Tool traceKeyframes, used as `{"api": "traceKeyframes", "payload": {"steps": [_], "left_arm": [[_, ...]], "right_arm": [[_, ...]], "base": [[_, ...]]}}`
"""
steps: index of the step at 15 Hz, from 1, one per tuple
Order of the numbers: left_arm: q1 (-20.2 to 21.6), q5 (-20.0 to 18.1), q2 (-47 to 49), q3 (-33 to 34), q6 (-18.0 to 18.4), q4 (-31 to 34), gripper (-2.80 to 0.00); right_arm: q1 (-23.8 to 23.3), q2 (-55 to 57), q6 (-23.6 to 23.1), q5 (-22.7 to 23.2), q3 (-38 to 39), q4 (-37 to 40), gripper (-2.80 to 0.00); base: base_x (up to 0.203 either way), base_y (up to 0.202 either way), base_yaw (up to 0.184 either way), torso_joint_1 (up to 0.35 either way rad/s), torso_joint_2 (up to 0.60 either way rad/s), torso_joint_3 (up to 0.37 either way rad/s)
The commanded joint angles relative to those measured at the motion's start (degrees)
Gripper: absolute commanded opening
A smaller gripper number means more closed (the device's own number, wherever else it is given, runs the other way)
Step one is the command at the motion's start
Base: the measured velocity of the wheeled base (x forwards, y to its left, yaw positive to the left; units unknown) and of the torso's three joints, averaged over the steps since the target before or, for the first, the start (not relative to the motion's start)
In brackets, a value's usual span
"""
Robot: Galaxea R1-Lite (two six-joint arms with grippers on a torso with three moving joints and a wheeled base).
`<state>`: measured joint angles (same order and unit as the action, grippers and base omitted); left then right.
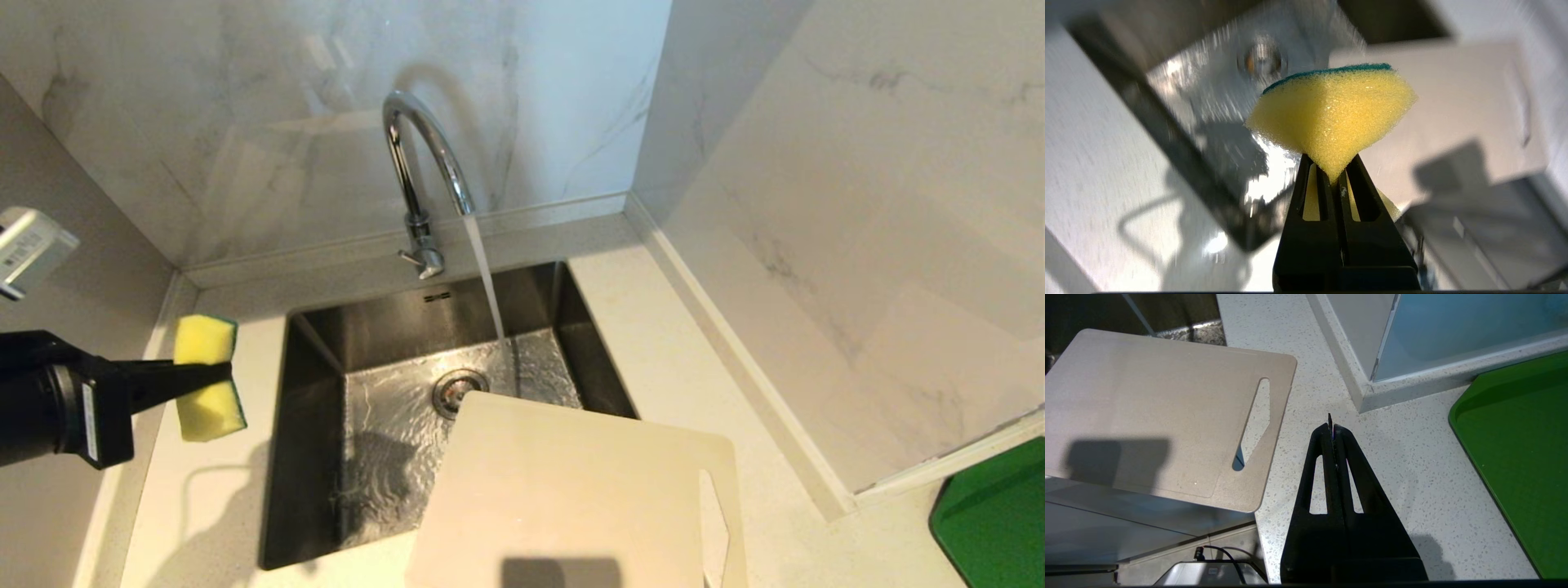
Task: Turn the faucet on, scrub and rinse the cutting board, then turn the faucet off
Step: Put down the cleaning cloth
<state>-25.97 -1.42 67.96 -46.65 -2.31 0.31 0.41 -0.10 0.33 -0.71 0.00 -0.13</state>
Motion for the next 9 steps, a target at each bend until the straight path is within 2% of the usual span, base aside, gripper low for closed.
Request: {"api": "traceKeyframes", "payload": {"steps": [1,4,7,9], "left_arm": [[0.2,0.0,6.1,-0.7,1.5,5.6,-2.8],[4.0,0.0,10.5,-4.8,1.7,12.1,-2.8],[9.4,0.3,15.1,-9.7,-1.6,19.5,-2.8],[13.2,0.7,18.6,-11.0,-4.0,21.9,-2.8]], "right_arm": [[0.1,0.0,0.0,0.0,0.1,0.0,-2.8],[0.0,0.0,0.0,0.0,0.1,0.0,-2.8],[0.1,0.0,0.0,0.0,0.1,0.0,-2.8],[0.1,0.0,0.0,0.0,0.1,0.0,-2.8]], "base": [[0.0,0.0,0.0,0.0,0.0,0.0],[0.0,0.0,0.0,0.0,0.0,0.0],[0.0,0.0,0.0,0.0,0.0,0.0],[0.0,0.0,0.0,0.0,0.0,0.0]]}}
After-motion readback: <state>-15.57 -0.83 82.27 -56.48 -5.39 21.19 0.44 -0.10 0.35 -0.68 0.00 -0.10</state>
